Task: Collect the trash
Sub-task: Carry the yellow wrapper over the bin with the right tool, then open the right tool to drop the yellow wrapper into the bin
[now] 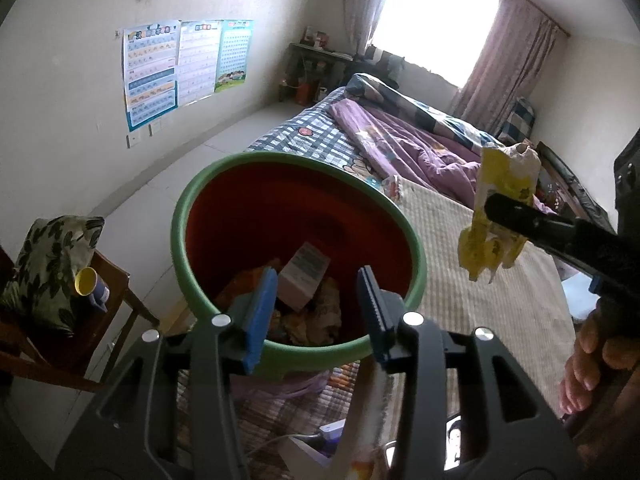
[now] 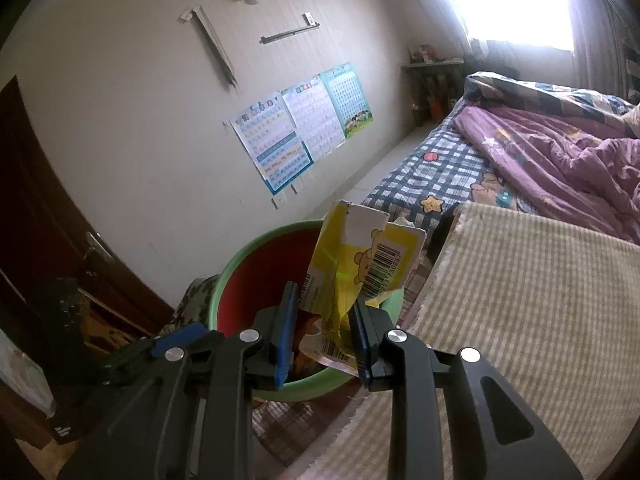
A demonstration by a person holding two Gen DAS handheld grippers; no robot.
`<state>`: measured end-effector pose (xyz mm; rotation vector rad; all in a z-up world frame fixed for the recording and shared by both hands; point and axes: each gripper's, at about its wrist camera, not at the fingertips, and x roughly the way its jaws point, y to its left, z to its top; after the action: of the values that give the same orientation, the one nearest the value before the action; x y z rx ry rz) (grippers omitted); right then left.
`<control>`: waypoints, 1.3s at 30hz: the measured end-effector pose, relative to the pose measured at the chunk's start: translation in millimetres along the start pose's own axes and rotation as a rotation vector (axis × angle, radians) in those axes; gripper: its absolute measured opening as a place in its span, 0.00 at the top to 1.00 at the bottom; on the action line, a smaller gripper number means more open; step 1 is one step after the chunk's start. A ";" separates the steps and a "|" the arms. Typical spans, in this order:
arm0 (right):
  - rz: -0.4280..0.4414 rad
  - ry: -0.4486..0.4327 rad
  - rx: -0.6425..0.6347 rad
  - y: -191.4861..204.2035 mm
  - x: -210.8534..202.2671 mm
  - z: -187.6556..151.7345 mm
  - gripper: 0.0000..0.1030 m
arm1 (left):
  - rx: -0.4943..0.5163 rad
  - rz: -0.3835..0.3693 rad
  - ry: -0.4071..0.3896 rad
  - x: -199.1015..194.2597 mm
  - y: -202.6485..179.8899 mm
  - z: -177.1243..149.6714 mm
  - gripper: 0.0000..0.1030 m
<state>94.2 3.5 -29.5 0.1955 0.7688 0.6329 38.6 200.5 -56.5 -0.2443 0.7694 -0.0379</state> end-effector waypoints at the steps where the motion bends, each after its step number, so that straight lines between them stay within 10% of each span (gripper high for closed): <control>1: 0.002 0.005 0.002 0.6 2.9 -0.6 0.75 | -0.002 0.004 0.000 -0.8 2.4 -0.6 0.60; 39: 0.029 0.079 0.004 10.6 43.7 -10.3 0.72 | -0.023 0.052 0.016 1.8 24.4 -2.9 0.59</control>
<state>106.0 37.5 -58.4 0.1861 0.8447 0.6699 36.5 223.4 -65.4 -0.2458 0.7926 0.0185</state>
